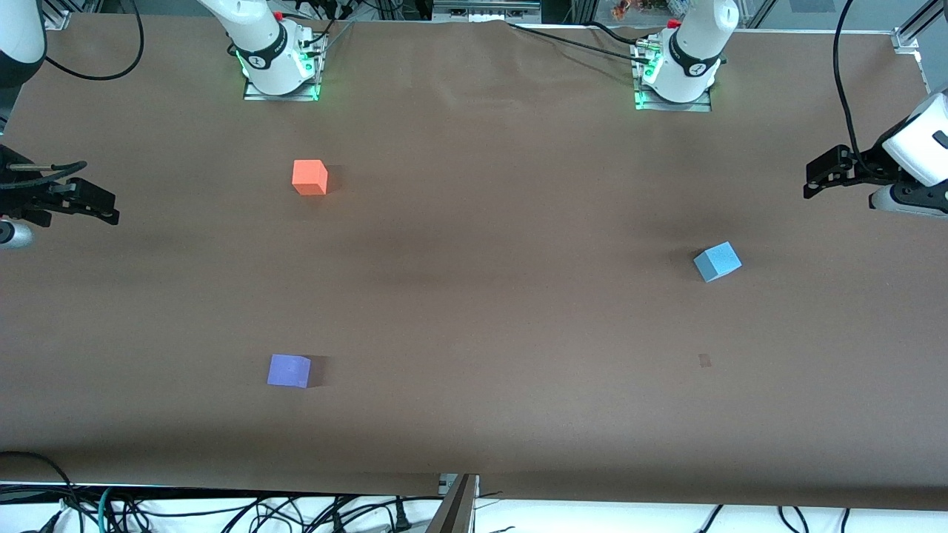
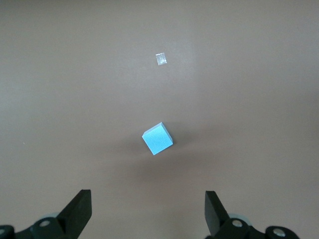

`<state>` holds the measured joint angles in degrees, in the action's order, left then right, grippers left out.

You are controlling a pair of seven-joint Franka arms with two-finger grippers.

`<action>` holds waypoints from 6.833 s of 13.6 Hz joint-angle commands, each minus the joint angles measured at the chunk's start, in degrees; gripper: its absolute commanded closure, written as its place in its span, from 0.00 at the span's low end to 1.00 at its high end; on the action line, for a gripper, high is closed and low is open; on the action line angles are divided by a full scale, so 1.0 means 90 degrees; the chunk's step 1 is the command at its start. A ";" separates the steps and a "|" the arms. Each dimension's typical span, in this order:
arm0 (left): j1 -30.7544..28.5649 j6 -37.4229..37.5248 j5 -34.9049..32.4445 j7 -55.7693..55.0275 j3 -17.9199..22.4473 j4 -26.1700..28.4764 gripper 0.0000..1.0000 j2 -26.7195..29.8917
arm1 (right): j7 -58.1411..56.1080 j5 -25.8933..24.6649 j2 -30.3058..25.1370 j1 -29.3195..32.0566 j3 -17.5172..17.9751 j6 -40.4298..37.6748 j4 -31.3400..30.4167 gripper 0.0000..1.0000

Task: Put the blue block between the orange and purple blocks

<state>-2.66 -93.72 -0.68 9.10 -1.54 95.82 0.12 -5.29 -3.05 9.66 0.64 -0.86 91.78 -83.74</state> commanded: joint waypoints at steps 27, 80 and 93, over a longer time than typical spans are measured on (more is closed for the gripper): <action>-0.0464 0.0071 0.0183 -0.0278 0.0063 -0.0305 0.00 -0.1097 | 0.0080 0.0036 0.0030 -0.0012 0.0008 -0.0081 0.0096 0.00; 0.2910 -0.1803 0.0124 -0.4709 -0.0972 -0.1202 0.93 -0.3810 | 0.0118 0.0026 0.0254 -0.0169 0.0008 0.0114 -0.0012 0.00; 0.4349 -0.3902 0.0007 -0.6128 -0.0923 -0.1565 0.88 -0.5374 | 0.0421 0.0036 0.0645 -0.0500 0.0018 0.0407 0.0027 0.01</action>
<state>34.86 -127.34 1.07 -43.62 -10.67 83.65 -46.09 -2.49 -2.97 14.86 -2.85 -0.70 94.55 -84.09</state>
